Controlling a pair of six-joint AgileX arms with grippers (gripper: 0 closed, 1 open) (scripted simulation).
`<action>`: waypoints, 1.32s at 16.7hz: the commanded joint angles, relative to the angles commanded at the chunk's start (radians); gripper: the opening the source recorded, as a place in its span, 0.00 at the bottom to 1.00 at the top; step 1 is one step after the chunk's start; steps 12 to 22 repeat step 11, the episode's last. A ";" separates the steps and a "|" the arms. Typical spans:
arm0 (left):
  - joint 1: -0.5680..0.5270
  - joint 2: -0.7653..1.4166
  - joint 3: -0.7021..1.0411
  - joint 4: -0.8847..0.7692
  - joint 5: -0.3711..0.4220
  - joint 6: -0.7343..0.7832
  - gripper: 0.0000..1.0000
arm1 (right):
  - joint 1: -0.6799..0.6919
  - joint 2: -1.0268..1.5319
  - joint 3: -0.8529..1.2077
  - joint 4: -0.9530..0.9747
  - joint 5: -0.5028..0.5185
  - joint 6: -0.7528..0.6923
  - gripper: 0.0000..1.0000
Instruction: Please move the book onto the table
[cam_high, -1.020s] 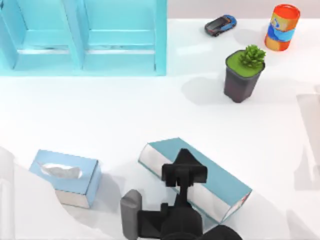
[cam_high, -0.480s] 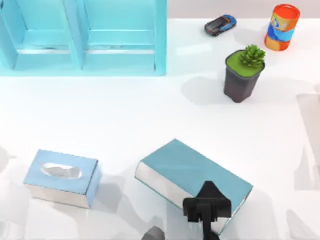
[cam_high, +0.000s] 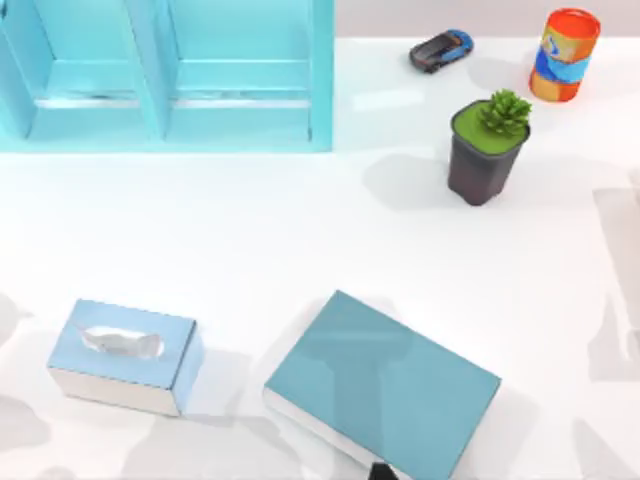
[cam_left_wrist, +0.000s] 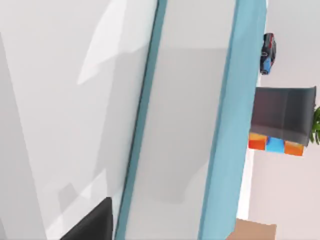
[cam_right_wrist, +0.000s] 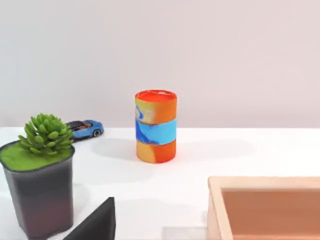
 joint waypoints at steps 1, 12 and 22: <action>-0.022 0.009 0.018 -0.094 -0.005 -0.074 1.00 | 0.000 0.000 0.000 0.000 0.000 0.000 1.00; -0.110 0.030 0.125 -0.489 -0.050 -0.427 1.00 | 0.000 0.000 0.000 0.000 0.000 0.000 1.00; -0.110 0.030 0.125 -0.489 -0.050 -0.427 1.00 | 0.000 0.000 0.000 0.000 0.000 0.000 1.00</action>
